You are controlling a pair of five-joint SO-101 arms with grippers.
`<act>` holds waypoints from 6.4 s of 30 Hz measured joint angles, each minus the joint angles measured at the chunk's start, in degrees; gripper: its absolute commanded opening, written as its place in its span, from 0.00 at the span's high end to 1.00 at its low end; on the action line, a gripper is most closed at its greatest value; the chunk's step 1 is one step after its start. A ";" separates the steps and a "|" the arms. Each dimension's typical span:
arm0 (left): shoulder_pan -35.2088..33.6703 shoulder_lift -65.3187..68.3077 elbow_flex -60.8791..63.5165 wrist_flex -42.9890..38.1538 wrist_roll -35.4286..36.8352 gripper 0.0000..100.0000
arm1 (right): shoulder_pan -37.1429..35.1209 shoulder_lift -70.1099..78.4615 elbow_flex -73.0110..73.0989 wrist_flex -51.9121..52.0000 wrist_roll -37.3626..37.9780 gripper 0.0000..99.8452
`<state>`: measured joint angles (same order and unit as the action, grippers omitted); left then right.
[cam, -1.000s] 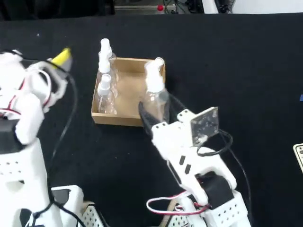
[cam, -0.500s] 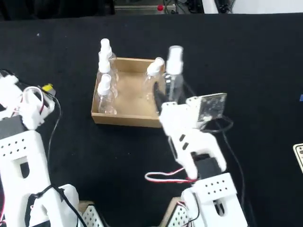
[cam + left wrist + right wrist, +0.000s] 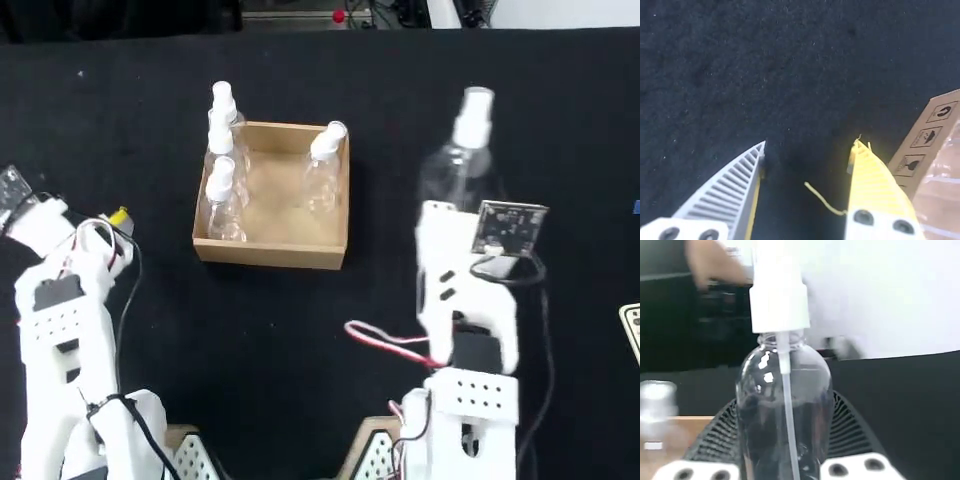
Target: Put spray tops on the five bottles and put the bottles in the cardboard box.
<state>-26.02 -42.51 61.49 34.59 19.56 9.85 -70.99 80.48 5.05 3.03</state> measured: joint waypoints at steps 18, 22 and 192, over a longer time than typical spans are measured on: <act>0.00 0.53 15.21 -22.68 5.80 0.75 | 18.29 45.80 0.00 -41.85 5.71 0.99; 0.00 0.62 15.21 -22.68 6.24 0.75 | 21.10 61.45 -4.40 -54.95 5.71 0.99; 0.00 0.62 15.21 -22.77 6.24 0.75 | -29.10 57.76 2.20 -52.92 -4.92 0.98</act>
<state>-26.02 -41.89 76.70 11.82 25.80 -19.25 -13.23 82.68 -47.87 -1.89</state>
